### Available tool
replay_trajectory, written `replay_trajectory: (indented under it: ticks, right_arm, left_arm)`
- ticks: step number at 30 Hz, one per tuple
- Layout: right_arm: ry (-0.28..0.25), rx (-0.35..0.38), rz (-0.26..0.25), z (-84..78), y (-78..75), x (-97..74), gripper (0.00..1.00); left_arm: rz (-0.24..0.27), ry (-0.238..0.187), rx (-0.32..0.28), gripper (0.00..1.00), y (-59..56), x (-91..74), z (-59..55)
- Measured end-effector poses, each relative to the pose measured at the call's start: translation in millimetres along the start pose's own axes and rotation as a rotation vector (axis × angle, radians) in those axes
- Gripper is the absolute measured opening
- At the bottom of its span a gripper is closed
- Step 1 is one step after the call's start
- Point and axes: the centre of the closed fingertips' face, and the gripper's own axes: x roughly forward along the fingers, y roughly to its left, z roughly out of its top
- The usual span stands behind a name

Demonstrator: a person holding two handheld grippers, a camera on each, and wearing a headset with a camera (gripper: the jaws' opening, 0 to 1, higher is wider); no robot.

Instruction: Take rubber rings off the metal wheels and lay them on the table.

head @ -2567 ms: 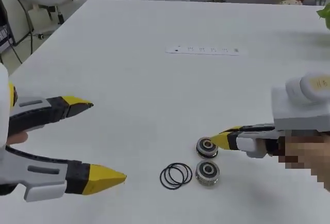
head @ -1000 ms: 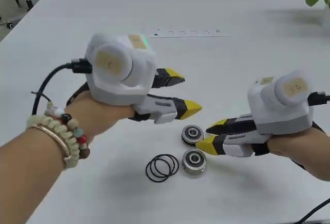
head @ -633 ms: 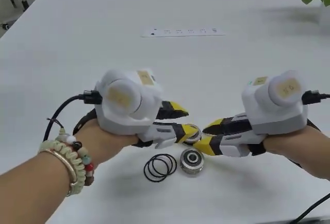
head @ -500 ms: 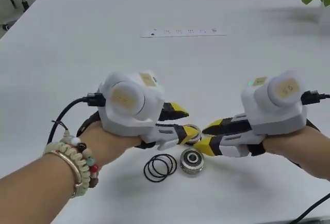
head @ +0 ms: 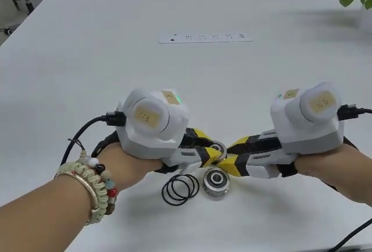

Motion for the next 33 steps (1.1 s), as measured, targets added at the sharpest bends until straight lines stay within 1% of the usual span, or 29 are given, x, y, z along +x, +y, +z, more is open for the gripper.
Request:
replay_trajectory:
  ticks: [4,6,8,11,21,22,23,24,30,32,33]
  right_arm:
    - [-0.001,0.015,0.002,0.2,-0.6,-0.7,0.19]
    - [0.006,0.013,0.009,0.0,0.6,-1.7,0.16]
    - [0.007,0.001,0.01,0.3,1.1,-2.4,0.15]
    - [0.011,-0.022,0.002,0.3,1.1,-2.2,0.14]
    - [0.007,-0.074,0.001,0.4,-0.6,-2.2,0.13]
    - [0.008,-0.084,-0.001,0.3,-0.7,-2.3,0.12]
    - [0.023,-0.099,-0.01,-2.0,-2.5,-2.6,0.08]
    - [0.023,-0.118,-0.009,-3.0,-3.0,-3.8,0.04]
    - [0.024,-0.11,-0.014,-2.5,-4.1,-2.6,0.02]
    - [0.021,-0.088,-0.035,-2.0,-7.7,-2.6,0.0]
    - [0.026,-0.05,-0.031,-2.5,-7.5,-2.1,0.0]
  left_arm:
    - [-0.001,-0.001,0.001,0.15,-0.5,0.0,-0.5]
    - [0.0,-0.003,-0.002,0.15,-0.6,-0.1,-0.8]
    - [0.001,-0.006,-0.004,0.15,-0.2,-0.2,-0.9]
    - [0.003,-0.007,-0.006,0.15,0.4,-0.2,-0.6]
    - [0.011,-0.013,-0.022,0.14,2.0,0.0,-0.5]
    - [0.011,-0.013,-0.023,0.14,1.9,0.1,-0.3]
    - [0.011,-0.013,-0.022,0.14,1.9,0.0,-0.3]
    - [0.011,-0.012,-0.022,0.14,1.9,-0.1,-0.4]
    - [0.015,-0.011,-0.027,0.14,2.1,0.4,-0.5]
    - [0.015,-0.012,-0.028,0.14,2.1,0.5,-0.5]
    - [0.016,-0.012,-0.027,0.14,2.1,0.5,-0.5]
